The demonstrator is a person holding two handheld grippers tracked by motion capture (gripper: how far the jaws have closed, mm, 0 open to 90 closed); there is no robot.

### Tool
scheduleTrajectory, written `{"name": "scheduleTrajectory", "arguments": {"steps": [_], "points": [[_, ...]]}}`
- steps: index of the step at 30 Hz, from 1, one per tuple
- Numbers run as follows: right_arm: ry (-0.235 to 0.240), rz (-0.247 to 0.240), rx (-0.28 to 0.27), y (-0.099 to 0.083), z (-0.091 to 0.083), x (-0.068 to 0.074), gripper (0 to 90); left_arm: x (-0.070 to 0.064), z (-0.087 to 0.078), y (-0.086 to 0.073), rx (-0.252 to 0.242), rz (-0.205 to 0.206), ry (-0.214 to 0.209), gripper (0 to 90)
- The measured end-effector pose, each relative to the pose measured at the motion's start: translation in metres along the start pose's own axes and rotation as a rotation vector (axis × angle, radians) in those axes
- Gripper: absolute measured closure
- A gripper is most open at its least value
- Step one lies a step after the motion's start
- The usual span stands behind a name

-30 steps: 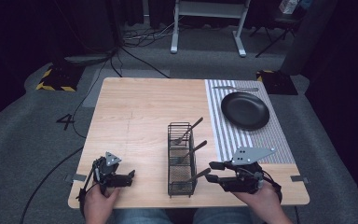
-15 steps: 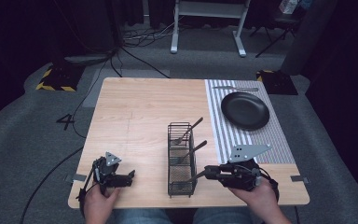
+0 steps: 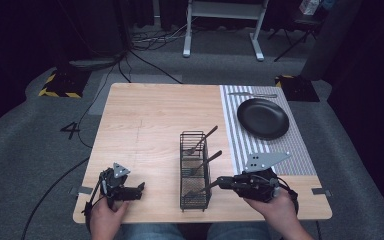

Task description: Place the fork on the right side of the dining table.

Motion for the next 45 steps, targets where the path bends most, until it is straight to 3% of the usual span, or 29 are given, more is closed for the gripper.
{"name": "scheduleTrajectory", "arguments": {"steps": [14,37,45], "points": [[0.002,0.027,0.007,0.009,-0.002,-0.005,86.5,0.0,0.0,0.0,0.0,0.0,0.001,0.6],[-0.039,0.092,-0.111,0.039,-0.042,-0.023,86.7,0.0,0.0,0.0,0.001,0.0,0.0,0.6],[-0.078,0.099,-0.143,0.046,-0.062,-0.03,86.7,0.0,0.0,0.0,0.001,0.001,0.0,0.4]]}}
Point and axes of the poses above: each handheld gripper's, and its own axes: z roughly forward along the jaws, y roughly out of its top, x roughly to its left, the point moved 10 cm from there along z, roughly forward along the jaws, and after that the axes turned 9 degrees about -z, right-handed, at the moved point
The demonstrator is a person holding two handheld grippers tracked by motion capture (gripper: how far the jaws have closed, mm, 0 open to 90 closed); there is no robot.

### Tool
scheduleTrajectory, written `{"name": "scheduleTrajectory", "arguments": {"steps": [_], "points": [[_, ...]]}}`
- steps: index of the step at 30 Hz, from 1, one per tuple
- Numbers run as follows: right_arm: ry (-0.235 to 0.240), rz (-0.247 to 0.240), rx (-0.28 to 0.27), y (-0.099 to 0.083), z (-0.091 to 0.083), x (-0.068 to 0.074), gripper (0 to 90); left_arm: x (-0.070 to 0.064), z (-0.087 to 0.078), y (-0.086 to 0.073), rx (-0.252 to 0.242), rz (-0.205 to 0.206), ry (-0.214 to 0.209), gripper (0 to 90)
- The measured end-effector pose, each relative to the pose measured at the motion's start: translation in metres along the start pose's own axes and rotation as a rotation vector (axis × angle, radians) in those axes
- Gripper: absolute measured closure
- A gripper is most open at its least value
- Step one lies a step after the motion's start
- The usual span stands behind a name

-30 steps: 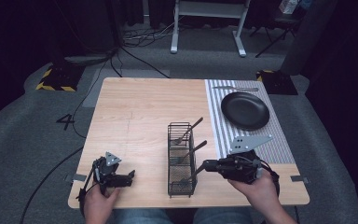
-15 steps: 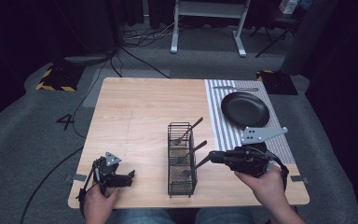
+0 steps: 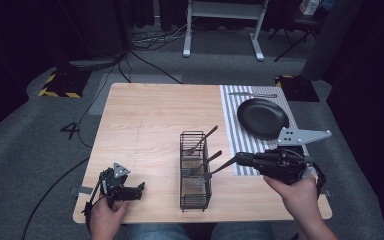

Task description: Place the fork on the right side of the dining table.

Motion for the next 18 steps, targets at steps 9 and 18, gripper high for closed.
{"name": "scheduleTrajectory", "arguments": {"steps": [9,18], "points": [[-0.044,0.011,-0.048,0.007,-0.031,-0.012,86.7,0.0,0.0,0.0,0.001,0.0,0.001,0.4],[-0.096,0.007,-0.055,0.009,-0.049,-0.022,86.7,0.0,0.0,0.0,0.002,0.005,0.0,0.3]]}}
Point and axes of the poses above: each handheld gripper's, and its own axes: z roughly forward along the jaws, y roughly out of its top, x roughly to its left, the point moved 10 cm from there along z, roughly forward along the jaws, and after that the axes turned 9 degrees about -z, right-handed, at the moved point
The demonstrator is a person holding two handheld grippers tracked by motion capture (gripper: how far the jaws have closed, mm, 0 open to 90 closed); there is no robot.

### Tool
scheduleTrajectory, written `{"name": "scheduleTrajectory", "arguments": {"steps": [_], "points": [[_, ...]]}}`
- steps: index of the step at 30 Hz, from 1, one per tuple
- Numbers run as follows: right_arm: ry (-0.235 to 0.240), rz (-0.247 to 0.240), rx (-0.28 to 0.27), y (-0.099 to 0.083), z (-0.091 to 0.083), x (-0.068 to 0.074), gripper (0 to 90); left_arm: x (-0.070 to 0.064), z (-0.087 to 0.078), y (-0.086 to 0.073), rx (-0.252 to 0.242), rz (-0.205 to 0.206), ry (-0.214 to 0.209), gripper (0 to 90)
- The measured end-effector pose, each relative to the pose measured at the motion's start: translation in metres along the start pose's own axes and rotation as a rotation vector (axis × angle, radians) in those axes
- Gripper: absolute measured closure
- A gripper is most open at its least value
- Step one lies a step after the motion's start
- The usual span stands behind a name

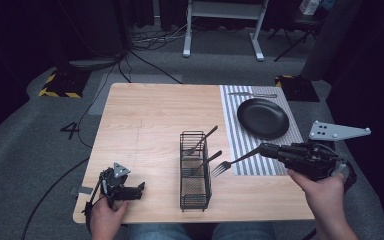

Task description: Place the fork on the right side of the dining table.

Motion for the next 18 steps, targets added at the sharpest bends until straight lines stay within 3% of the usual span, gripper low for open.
{"name": "scheduleTrajectory", "arguments": {"steps": [10,18], "points": [[-0.052,0.015,0.004,-0.002,-0.009,-0.017,86.7,0.0,0.0,0.0,0.0,0.0,0.0,0.3],[-0.109,0.048,0.003,-0.005,-0.016,-0.042,86.7,0.0,0.0,0.0,0.0,-0.001,-0.001,0.4]]}}
Point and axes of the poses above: each handheld gripper's, and its own axes: z roughly forward along the jaws, y roughly out of its top, x roughly to its left, the point moved 10 cm from there along z, roughly forward along the jaws, and after that the axes turned 9 degrees about -z, right-handed, at the moved point
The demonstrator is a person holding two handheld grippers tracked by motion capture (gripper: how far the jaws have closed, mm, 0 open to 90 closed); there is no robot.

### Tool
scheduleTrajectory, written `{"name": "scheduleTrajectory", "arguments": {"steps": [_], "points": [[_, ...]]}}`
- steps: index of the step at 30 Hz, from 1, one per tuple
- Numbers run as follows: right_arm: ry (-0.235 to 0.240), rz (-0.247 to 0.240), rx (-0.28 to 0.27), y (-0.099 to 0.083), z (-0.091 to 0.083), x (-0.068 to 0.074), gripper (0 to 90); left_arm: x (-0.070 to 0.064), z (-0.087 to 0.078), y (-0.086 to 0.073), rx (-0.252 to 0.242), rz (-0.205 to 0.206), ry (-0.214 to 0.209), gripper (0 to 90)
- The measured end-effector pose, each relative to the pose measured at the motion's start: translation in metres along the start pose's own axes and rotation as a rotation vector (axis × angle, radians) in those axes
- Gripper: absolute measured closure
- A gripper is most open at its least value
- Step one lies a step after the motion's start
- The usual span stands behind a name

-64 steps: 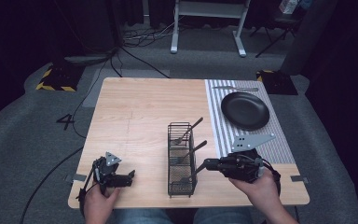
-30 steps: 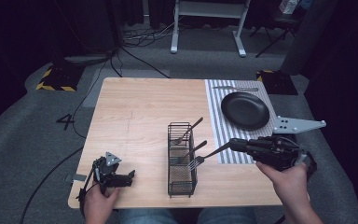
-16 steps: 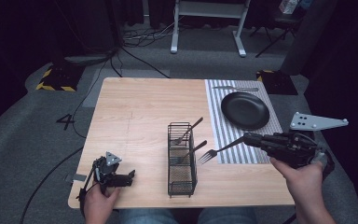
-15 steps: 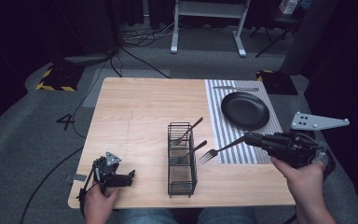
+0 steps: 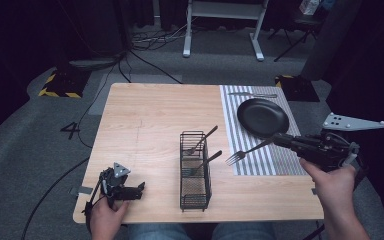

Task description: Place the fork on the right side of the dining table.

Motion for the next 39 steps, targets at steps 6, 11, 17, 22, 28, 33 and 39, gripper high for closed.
{"name": "scheduleTrajectory", "arguments": {"steps": [6,11,17,22,28,33,39], "points": [[-0.056,0.021,0.007,-0.004,-0.003,-0.017,86.7,0.0,0.0,0.0,0.0,0.0,0.0,0.3],[-0.092,0.06,0.008,-0.012,-0.003,-0.035,86.8,0.0,0.0,0.0,-0.001,0.0,0.001,0.3],[-0.148,0.072,0.021,-0.02,0.0,-0.055,86.7,0.0,0.0,0.0,0.0,-0.002,0.003,0.4],[-0.201,0.087,0.029,-0.025,0.001,-0.076,86.7,0.0,0.0,0.0,0.0,-0.002,0.003,0.4],[-0.247,0.111,0.046,-0.037,0.006,-0.092,86.7,0.0,0.0,0.0,-0.001,-0.002,0.003,0.4],[-0.247,0.15,0.059,-0.052,0.014,-0.102,86.7,0.0,0.0,0.0,0.0,-0.003,0.003,0.4],[-0.251,0.171,0.066,-0.065,0.022,-0.105,86.7,0.0,0.0,0.0,-0.001,-0.002,0.003,0.4]]}}
Point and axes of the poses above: each handheld gripper's, and its own axes: z roughly forward along the jaws, y roughly out of its top, x roughly to its left, the point moved 10 cm from there along z, roughly forward along the jaws, and after that the axes turned 9 degrees about -z, right-handed, at the moved point
